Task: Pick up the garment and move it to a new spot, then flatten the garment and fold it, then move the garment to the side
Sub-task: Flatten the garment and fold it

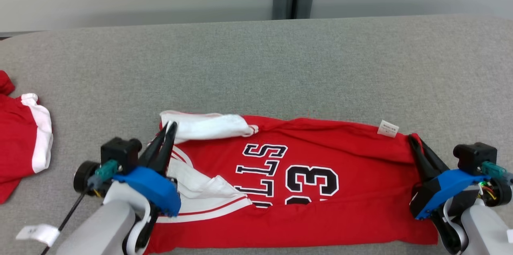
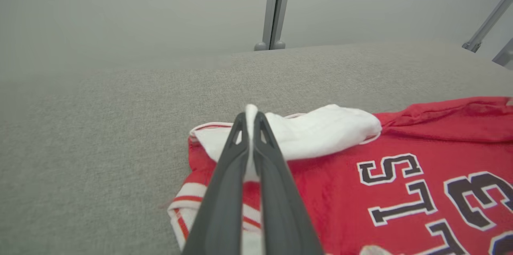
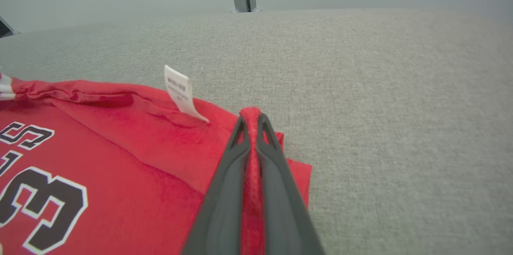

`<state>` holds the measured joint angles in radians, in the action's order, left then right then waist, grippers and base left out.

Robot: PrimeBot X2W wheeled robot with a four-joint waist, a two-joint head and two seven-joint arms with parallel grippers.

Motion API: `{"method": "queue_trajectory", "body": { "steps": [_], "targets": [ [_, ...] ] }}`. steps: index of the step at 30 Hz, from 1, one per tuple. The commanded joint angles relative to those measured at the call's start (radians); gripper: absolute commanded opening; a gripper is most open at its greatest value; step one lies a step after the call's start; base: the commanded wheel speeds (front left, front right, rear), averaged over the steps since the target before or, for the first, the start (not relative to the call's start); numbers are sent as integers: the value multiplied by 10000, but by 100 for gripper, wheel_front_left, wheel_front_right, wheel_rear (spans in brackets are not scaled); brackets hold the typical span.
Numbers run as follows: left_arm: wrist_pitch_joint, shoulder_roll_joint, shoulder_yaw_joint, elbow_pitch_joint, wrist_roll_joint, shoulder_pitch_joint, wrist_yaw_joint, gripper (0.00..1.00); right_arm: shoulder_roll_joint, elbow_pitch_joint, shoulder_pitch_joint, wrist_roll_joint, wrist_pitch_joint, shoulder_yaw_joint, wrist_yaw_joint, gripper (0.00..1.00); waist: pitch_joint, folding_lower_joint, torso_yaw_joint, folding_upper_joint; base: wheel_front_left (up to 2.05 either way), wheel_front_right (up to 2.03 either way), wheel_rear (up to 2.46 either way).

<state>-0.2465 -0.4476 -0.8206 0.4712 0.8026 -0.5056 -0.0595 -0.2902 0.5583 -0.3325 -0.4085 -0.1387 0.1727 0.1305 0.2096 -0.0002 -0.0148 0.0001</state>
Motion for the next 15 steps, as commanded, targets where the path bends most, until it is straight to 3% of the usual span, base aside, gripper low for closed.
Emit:
{"method": "queue_trajectory", "body": {
  "steps": [1,13,14,15],
  "targets": [
    [-39,-140,56,-250,61,248,-149,0,21,-11,200,44,-107,-56,6,0,-41,2,17,-1,0,0,0],
    [84,-776,169,-2449,471,2169,-1317,0,280,-105,1144,126,-775,-554,6,0,-399,2,245,-1,0,0,0],
    [93,-792,157,-2510,479,2252,-1368,0,301,-120,1212,131,-787,-600,6,42,-417,2,254,-1,0,0,0],
    [89,-800,149,-2568,466,2320,-1421,22,346,-152,1254,81,-834,-656,4,100,-438,2,260,-1,0,0,0]
  ]
}}
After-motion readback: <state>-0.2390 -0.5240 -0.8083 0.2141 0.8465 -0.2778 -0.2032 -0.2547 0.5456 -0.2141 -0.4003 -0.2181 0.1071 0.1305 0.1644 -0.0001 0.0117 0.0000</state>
